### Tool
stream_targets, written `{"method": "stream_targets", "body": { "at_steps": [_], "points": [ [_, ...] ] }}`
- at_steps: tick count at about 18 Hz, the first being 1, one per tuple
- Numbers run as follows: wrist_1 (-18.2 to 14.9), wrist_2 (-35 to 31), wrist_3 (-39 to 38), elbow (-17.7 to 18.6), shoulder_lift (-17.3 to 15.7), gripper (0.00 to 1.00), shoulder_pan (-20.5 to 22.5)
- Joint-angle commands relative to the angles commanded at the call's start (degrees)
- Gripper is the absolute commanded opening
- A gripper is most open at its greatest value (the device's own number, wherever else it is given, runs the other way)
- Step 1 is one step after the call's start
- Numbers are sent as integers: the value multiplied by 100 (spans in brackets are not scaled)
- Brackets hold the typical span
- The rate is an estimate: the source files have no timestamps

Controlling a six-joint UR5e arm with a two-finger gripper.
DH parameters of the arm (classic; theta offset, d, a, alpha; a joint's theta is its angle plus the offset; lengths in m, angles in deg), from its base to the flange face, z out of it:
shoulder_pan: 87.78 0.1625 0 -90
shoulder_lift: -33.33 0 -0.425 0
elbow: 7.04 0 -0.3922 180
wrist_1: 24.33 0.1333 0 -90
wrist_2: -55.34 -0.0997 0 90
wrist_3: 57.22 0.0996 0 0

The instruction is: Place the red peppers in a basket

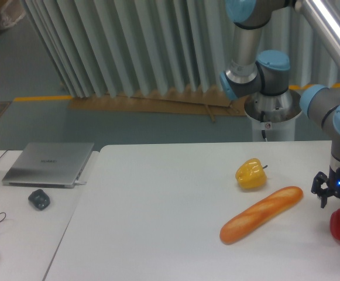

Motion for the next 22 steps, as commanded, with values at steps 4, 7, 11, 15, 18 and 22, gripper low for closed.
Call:
{"method": "stream_targets", "body": {
  "at_steps": [4, 7, 11, 15, 18, 22],
  "points": [
    [26, -26, 158, -88, 132, 100, 9],
    [44, -44, 176, -97, 220, 100, 10],
    [53, -26, 176, -88, 256, 100, 10],
    [62, -26, 255, -79, 299, 100, 1],
    [62, -26, 299, -97, 361, 100, 1],
    [70, -26, 352, -97, 405, 100, 1]
  ]
}}
